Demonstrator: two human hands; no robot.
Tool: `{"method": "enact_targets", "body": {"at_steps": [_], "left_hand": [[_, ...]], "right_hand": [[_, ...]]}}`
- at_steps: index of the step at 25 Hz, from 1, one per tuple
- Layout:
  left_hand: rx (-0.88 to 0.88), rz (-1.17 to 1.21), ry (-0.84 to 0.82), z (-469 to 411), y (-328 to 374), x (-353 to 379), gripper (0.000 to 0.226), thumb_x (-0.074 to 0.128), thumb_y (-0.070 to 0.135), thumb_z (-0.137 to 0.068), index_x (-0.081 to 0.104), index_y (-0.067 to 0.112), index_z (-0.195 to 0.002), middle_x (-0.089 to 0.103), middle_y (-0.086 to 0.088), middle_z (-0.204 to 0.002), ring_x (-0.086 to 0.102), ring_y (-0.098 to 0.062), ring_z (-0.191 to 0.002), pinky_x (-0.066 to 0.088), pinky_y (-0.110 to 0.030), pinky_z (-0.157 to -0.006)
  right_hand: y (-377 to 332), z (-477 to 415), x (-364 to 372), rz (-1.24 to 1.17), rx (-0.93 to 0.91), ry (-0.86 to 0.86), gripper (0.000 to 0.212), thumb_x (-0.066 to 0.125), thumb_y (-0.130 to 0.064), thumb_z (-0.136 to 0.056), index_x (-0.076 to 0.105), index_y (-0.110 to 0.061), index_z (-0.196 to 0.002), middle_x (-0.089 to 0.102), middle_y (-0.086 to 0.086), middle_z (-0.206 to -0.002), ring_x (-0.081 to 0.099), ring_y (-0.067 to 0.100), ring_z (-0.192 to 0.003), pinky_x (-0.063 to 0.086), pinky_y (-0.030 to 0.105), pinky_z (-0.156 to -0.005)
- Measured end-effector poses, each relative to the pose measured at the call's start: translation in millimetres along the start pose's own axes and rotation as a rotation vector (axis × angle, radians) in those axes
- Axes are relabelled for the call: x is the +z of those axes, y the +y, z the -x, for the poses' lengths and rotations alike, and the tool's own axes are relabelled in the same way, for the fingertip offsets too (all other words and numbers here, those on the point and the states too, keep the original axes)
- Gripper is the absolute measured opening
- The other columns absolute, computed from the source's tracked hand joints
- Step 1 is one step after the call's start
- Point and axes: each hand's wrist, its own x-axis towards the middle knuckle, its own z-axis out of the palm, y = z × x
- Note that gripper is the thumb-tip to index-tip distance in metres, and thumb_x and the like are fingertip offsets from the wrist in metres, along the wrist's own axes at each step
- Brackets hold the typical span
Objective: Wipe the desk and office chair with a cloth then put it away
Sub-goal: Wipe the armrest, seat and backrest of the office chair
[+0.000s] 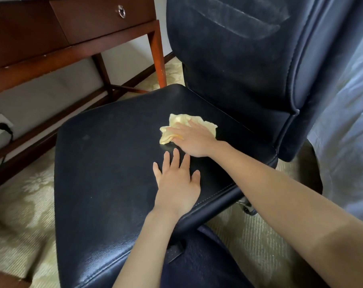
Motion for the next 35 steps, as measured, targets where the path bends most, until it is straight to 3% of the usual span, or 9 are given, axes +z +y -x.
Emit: {"method": "enact_targets", "body": {"at_steps": [4, 7, 10, 13, 21, 26, 30, 33, 35], "left_hand": [[0.064, 0.363, 0.01, 4, -24, -28, 0.038, 0.042, 0.02, -0.099, 0.05, 0.023, -0.136, 0.044, 0.006, -0.144, 0.038, -0.003, -0.129, 0.016, -0.015, -0.113], [0.089, 0.324, 0.184, 6, -40, -43, 0.024, 0.05, 0.016, -0.095, 0.071, 0.025, -0.099, 0.068, 0.013, -0.1, 0.055, 0.008, -0.078, 0.034, 0.0, -0.07], [0.062, 0.211, 0.237, 0, -46, -44, 0.024, 0.05, 0.024, -0.096, 0.064, 0.024, -0.116, 0.058, 0.008, -0.125, 0.049, -0.01, -0.118, 0.031, -0.01, -0.094], [-0.064, -0.035, 0.01, -5, -46, -33, 0.054, 0.034, 0.047, -0.098, 0.025, 0.03, -0.148, 0.015, 0.006, -0.158, 0.008, -0.016, -0.146, 0.006, -0.038, -0.116], [-0.098, -0.162, -0.144, -10, -47, -30, 0.062, 0.024, 0.058, -0.096, 0.003, 0.037, -0.15, -0.007, 0.011, -0.159, -0.011, -0.014, -0.146, -0.002, -0.046, -0.116], [-0.095, -0.167, -0.173, -11, -43, -29, 0.063, 0.024, 0.058, -0.096, 0.001, 0.036, -0.15, -0.009, 0.01, -0.159, -0.012, -0.016, -0.146, -0.003, -0.047, -0.116], [-0.104, -0.169, -0.203, -15, -39, -28, 0.064, 0.024, 0.057, -0.096, -0.001, 0.035, -0.151, -0.01, 0.008, -0.159, -0.013, -0.019, -0.146, -0.004, -0.049, -0.115], [-0.111, -0.16, -0.203, -15, -38, -27, 0.064, 0.025, 0.057, -0.097, 0.0, 0.034, -0.151, -0.009, 0.008, -0.159, -0.013, -0.02, -0.146, -0.005, -0.049, -0.115], [-0.111, -0.161, -0.194, -15, -39, -27, 0.064, 0.025, 0.056, -0.097, 0.001, 0.033, -0.151, -0.009, 0.008, -0.159, -0.013, -0.02, -0.146, -0.005, -0.049, -0.115]], "right_hand": [[11, 39, -5, -0.091, -0.176, -0.017, 0.043, 0.033, -0.035, -0.102, 0.031, -0.039, -0.145, 0.02, -0.004, -0.156, 0.015, 0.021, -0.142, 0.016, 0.039, -0.113], [17, 83, -7, -0.148, -0.276, -0.001, 0.047, 0.037, -0.028, -0.102, 0.028, -0.045, -0.145, 0.014, -0.015, -0.158, 0.006, 0.007, -0.143, 0.002, 0.022, -0.114], [32, 127, -3, -0.182, -0.214, -0.001, 0.049, 0.039, -0.03, -0.101, 0.023, -0.048, -0.144, 0.009, -0.029, -0.151, -0.007, -0.01, -0.138, -0.012, 0.006, -0.106], [50, 157, -5, -0.17, -0.059, 0.004, 0.05, 0.036, -0.041, -0.098, 0.014, -0.061, -0.138, 0.007, -0.031, -0.152, -0.011, -0.011, -0.139, -0.008, 0.013, -0.111], [88, 93, -19, -0.091, 0.234, 0.062, 0.045, 0.031, -0.037, -0.101, 0.027, -0.048, -0.144, 0.027, -0.01, -0.154, 0.031, 0.024, -0.135, 0.03, 0.038, -0.105], [96, 17, -25, -0.256, 0.253, 0.084, 0.045, 0.029, -0.026, -0.096, 0.044, -0.054, -0.129, 0.046, -0.015, -0.122, 0.041, 0.018, -0.124, 0.034, 0.041, -0.103], [79, -21, -26, -0.134, 0.48, 0.012, 0.042, 0.03, -0.041, -0.084, 0.046, -0.049, -0.121, 0.043, -0.009, -0.129, 0.047, 0.028, -0.118, 0.034, 0.06, -0.097], [43, -31, -22, -0.033, 0.24, 0.097, 0.032, 0.038, -0.049, -0.08, 0.05, -0.027, -0.1, 0.053, -0.002, -0.104, 0.058, 0.029, -0.096, 0.048, 0.053, -0.082], [22, -24, -14, -0.03, 0.017, 0.078, 0.029, 0.039, -0.047, -0.091, 0.052, -0.028, -0.11, 0.056, -0.001, -0.115, 0.055, 0.026, -0.107, 0.044, 0.051, -0.09]]}}
